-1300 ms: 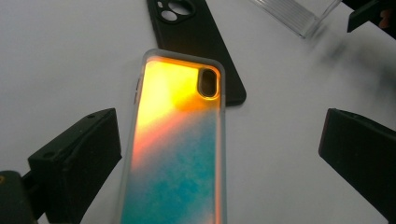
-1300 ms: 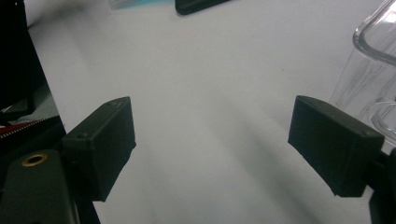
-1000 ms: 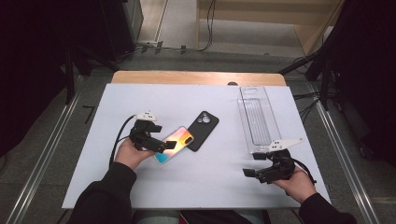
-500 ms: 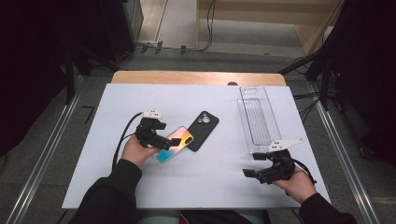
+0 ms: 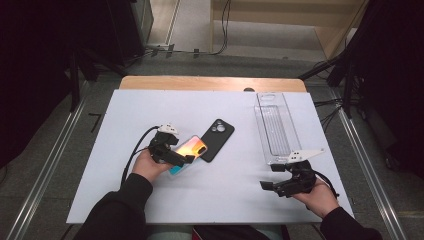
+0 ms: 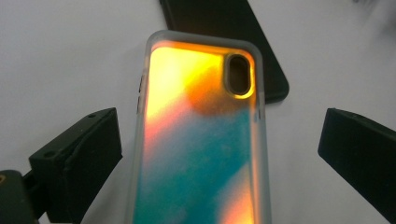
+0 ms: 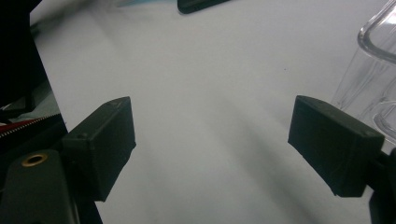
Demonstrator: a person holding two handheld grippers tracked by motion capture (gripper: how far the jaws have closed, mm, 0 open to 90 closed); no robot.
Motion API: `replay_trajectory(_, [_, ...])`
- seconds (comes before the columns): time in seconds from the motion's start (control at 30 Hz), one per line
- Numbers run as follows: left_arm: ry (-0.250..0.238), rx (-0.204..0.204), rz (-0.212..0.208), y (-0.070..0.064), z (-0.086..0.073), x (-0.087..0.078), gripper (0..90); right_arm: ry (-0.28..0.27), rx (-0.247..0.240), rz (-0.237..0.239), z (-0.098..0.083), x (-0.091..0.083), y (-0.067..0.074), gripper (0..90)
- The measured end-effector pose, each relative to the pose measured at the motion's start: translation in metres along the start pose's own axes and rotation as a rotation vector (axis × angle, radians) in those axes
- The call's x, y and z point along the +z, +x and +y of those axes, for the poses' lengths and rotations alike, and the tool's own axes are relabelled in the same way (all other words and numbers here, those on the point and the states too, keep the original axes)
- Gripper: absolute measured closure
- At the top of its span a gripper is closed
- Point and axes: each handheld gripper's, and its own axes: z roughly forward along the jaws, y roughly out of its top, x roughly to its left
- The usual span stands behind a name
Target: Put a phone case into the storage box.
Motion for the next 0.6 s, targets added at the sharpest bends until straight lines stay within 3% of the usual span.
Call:
replay_trajectory(0.4, [0.061,0.060,0.056,-0.006,-0.007,0.016,0.0,0.004,-0.001,-0.001,0.000,0.000,0.000,13.1])
replay_trajectory(0.6, [0.024,0.063,0.089,-0.008,-0.011,0.017,7.7,0.000,-0.002,0.003,0.000,0.000,0.001,13.1])
